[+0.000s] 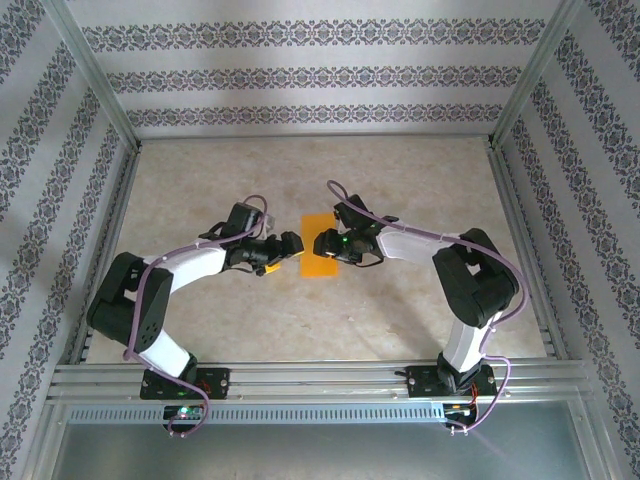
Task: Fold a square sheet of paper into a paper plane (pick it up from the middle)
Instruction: Rotate the paper at the center of the table, then third fold the triangle at the center of the table.
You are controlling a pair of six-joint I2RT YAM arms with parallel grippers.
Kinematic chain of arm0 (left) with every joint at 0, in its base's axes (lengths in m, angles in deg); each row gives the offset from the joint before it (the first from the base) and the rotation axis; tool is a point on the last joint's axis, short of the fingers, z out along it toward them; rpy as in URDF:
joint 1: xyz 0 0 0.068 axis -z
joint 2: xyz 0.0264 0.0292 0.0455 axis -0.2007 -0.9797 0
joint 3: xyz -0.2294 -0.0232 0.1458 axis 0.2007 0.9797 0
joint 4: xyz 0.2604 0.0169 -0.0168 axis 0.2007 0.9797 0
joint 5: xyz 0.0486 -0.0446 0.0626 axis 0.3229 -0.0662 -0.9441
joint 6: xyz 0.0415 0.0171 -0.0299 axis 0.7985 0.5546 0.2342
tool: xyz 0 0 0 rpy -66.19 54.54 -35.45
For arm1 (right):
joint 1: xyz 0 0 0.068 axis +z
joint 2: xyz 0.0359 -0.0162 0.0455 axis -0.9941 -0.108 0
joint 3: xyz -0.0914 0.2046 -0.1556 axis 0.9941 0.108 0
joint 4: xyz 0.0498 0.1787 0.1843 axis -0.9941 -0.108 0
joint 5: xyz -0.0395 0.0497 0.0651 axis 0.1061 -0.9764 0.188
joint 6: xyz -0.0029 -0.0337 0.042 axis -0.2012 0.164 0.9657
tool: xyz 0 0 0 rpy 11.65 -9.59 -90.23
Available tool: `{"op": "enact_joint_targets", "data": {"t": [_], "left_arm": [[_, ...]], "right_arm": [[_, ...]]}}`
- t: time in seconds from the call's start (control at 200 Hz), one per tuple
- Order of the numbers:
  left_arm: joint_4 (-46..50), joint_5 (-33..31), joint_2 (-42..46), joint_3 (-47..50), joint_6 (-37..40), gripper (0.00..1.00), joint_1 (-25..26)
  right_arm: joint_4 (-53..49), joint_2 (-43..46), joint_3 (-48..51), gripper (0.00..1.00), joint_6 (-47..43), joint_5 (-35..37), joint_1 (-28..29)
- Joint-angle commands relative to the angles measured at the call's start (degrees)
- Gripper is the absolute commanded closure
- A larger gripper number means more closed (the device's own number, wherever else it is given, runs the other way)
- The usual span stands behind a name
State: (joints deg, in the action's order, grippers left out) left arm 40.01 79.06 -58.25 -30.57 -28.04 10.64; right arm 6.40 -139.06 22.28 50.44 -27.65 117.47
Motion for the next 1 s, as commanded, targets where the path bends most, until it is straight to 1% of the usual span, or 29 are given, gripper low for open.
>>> {"op": "enact_joint_targets", "data": {"t": [0.0,0.075,0.21,0.39,0.49,0.764,0.999], "left_arm": [[-3.6,1.1,-2.2,-1.5,-2.0,0.14,1.2],[-4.1,1.2,-3.4,-1.8,-2.8,0.19,1.5],[-4.1,1.6,-5.4,-2.5,-4.4,0.31,1.8],[-3.9,2.1,-7.6,-3.2,-5.7,0.5,2.2],[-4.0,2.5,-8.4,-3.5,-6.2,0.57,2.3],[-4.4,4.1,-10.7,-4.8,-6.5,0.66,2.6],[-8.1,7.1,-11.9,-5.3,-5.9,0.69,2.6]], "right_arm": [[0.9,-1.7,-1.8,0.46,1.7,0.7,-1.1],[0.9,-2.8,-1.7,0.46,1.7,0.5,-1.4],[0.9,-4.3,-1.4,0.46,2.0,-0.1,-1.9],[0.8,-5.6,-0.2,0.47,2.3,-1.4,-2.5],[0.9,-5.8,0.8,0.47,2.4,-2.0,-2.8],[1.1,-5.7,2.1,0.47,2.3,-2.7,-3.6],[1.2,-5.8,2.2,0.48,2.2,-3.2,-3.7]]}}
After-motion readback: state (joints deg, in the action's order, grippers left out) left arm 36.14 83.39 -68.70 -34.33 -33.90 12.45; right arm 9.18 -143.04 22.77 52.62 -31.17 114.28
